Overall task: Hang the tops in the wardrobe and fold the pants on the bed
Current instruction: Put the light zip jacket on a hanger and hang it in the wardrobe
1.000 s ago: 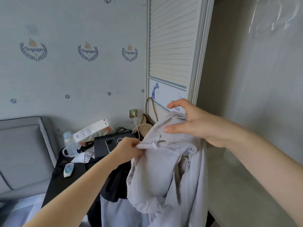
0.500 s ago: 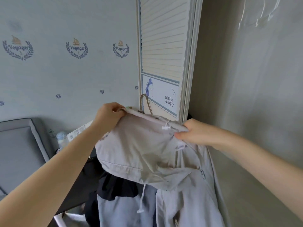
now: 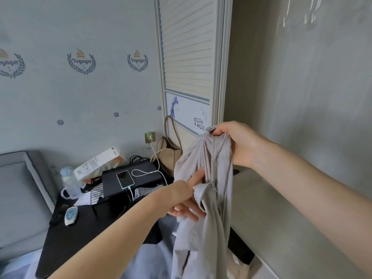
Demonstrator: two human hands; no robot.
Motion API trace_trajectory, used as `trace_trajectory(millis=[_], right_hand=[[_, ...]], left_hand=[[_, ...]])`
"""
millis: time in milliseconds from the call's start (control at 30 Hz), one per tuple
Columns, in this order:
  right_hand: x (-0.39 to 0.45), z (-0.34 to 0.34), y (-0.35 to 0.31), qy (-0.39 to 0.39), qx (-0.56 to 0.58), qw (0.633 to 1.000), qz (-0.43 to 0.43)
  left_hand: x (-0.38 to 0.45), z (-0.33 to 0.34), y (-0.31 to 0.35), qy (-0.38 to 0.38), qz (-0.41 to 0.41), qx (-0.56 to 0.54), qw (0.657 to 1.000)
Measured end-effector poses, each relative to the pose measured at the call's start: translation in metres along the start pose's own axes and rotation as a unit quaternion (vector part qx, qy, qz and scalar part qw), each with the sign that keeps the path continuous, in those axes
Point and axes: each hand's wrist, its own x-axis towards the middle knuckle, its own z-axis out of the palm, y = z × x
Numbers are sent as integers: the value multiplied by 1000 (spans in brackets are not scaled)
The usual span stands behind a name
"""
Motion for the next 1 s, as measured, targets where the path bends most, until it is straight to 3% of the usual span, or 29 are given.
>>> trace_trajectory(millis=[67,133,267,367,467,567,633,767,833,867,900,967,1000], right_hand=[[-1,-2,2,-19,22,1000,5],[0,-8,2,-10,44,999,-6],[10,-41,-3,89,39,994,-44],[13,-78,0,119,1,993,-4],[16,-101,13,99,-33,994,40],[23,-113,31,116,-173,977,41],[28,-124,42,100,-313,944,16],[30,-152,52,165,-493,849,-98],[35,-172,53,226,-512,819,-129],[38,-181,55,249,-513,810,-136],[41,-187,56,267,-513,803,-145],[44,-197,53,293,-513,789,-172],[45,-200,51,302,-511,782,-188]], left_hand=[[5,3,5,15,7,-64,998],[11,8,4,18,3,-47,999],[25,10,-7,48,-4,-23,999],[25,-5,-4,90,-5,-152,984],[17,-25,13,103,58,-326,938],[16,-36,36,78,119,-439,887],[21,-38,53,37,140,-462,875],[24,-29,78,-35,147,-336,929],[35,-18,88,8,145,-232,962],[43,-13,91,69,153,-144,975],[52,-9,93,149,165,-23,975],[69,0,103,269,209,190,921],[73,5,108,299,239,226,896]])
